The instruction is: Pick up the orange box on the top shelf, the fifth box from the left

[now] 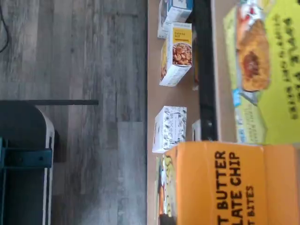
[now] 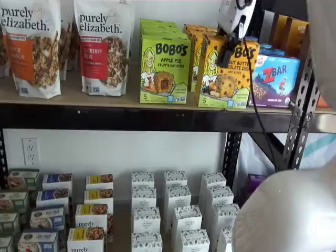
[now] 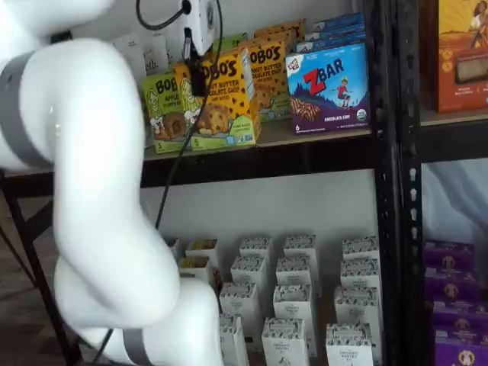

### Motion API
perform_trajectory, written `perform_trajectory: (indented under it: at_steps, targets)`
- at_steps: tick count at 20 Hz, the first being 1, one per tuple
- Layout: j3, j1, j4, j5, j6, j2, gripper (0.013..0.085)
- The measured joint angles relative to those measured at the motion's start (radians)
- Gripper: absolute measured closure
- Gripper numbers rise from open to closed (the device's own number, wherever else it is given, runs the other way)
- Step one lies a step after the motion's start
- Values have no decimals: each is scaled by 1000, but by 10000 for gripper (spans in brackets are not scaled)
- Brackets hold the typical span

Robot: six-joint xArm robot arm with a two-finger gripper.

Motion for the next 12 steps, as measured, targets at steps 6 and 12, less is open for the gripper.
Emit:
perform_trajectory:
  at_steps: [6, 12]
  targets:
    - [158, 47, -32, -3, 42, -173, 770]
    - [252, 61, -30, 21, 61, -289, 770]
